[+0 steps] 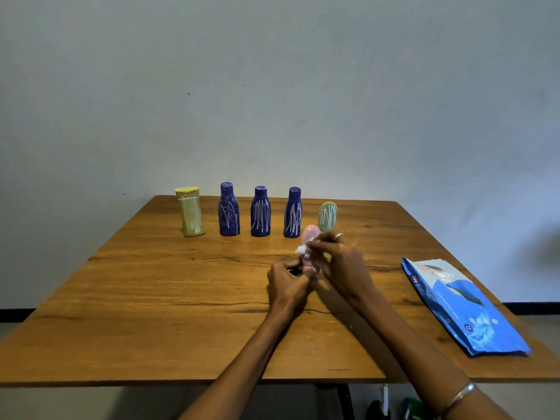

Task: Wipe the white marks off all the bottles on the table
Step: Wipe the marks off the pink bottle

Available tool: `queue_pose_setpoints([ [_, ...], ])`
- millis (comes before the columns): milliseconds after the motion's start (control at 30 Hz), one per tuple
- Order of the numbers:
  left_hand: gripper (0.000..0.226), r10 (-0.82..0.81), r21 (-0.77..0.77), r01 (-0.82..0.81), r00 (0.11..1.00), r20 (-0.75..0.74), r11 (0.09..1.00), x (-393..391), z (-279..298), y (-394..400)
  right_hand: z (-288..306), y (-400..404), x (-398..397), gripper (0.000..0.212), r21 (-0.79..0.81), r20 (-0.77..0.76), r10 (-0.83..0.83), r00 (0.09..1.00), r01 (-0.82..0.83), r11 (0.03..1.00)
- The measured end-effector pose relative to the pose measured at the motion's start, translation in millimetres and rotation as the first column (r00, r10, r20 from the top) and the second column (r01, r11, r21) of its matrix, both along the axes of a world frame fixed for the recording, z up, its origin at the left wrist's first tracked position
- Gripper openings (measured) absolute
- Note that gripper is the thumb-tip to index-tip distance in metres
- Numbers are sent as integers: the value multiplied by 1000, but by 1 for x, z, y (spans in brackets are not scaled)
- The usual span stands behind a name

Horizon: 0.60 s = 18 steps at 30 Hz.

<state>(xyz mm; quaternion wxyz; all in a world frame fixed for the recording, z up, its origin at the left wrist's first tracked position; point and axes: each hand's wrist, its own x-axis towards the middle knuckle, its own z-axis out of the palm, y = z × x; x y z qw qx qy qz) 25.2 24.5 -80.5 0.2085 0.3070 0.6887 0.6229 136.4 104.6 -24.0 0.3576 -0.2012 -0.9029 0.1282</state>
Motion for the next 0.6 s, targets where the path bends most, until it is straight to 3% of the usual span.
queue_pose_setpoints([
  [133,21,-44,64,40,998,47,997,4,2,-2,12,17,-8,27,-180,-241,-134,961,91,979],
  [267,27,-36,58,32,997,71,998,-2,1,-1,8,6,-15,27,-200,-210,-125,970,83,976],
  [433,17,-24,62,18,995,94,998,-8,-5,1,-6,-8,-5,23,-206,-66,-41,997,27,978],
  [600,23,-104,150,92,992,71,984,-4,-2,0,-1,3,-1,23,-208,-107,-59,992,36,977],
])
